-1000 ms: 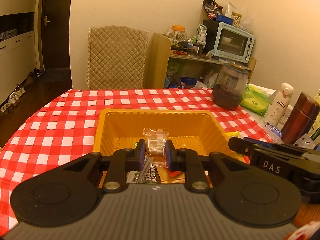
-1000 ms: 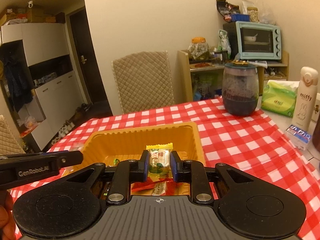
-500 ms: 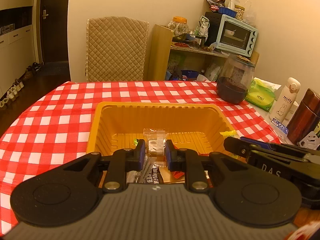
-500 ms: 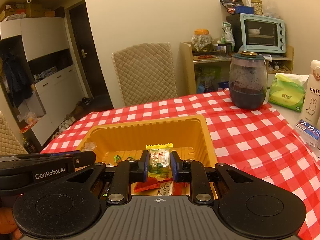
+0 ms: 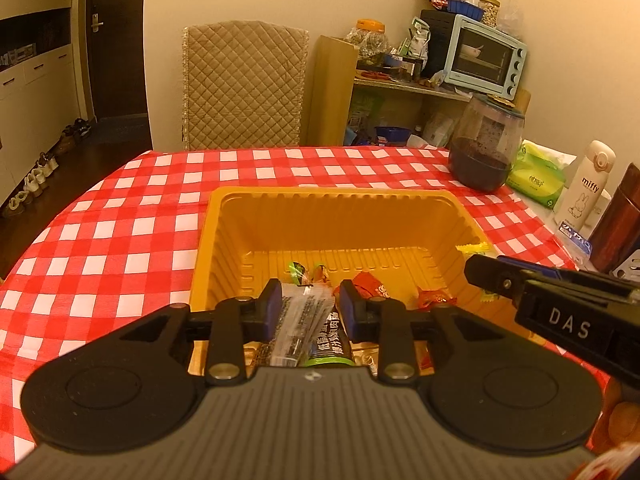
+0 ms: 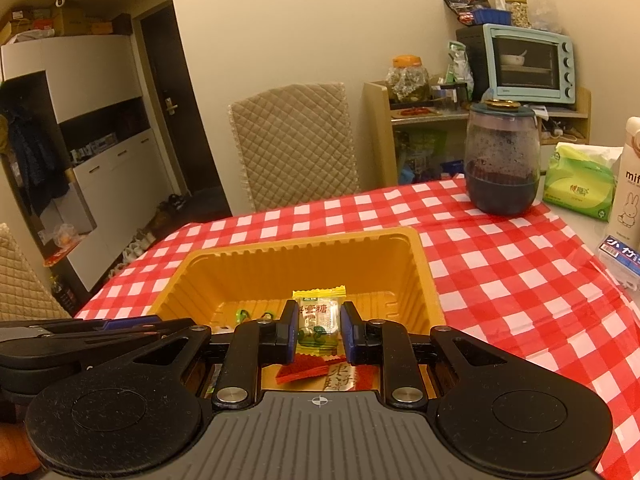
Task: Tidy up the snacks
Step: 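Open the left tool releasing the clear packet while the right tool drops the candy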
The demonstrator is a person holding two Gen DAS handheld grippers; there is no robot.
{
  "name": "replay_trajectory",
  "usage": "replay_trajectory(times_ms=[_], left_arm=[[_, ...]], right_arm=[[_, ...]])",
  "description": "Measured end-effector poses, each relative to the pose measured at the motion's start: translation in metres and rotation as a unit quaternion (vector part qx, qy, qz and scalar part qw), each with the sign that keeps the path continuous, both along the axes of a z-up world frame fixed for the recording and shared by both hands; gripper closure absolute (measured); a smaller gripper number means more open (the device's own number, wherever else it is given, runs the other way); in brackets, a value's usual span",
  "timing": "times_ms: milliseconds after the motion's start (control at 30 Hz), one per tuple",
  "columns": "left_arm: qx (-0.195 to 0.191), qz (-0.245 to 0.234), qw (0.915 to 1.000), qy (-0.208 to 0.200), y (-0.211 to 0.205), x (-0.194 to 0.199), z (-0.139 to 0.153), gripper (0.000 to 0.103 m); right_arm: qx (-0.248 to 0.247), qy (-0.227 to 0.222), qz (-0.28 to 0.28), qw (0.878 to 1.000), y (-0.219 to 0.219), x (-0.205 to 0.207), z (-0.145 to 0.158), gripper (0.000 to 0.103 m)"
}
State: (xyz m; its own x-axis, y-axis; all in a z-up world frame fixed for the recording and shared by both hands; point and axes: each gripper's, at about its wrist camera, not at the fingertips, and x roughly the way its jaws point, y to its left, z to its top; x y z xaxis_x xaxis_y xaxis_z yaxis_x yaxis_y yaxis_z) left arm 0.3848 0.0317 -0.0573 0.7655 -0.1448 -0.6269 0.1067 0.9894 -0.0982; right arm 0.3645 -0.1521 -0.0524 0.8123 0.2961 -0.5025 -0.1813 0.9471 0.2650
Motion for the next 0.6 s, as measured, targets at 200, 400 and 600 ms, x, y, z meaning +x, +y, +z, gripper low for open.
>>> replay_trajectory(times_ms=[200,400,600], left_arm=[[-0.001,0.001,1.0000,0.001,0.002,-0.001,0.001,0.075],[-0.002,0.005,1.0000,0.000,0.006,-0.002,0.001,0.075],[-0.004,0.014,0.9999,0.001,0.014,-0.003,-0.001,0.075]], right_arm=[[0.002,-0.004,0.006,1.000,0.004,0.000,0.001,0.081],[0.012,-0.005,0.010,1.000,0.009,0.004,0.001,0.080],[0.027,0.004,0.010,1.000,0.007,0.008,-0.002,0.080]])
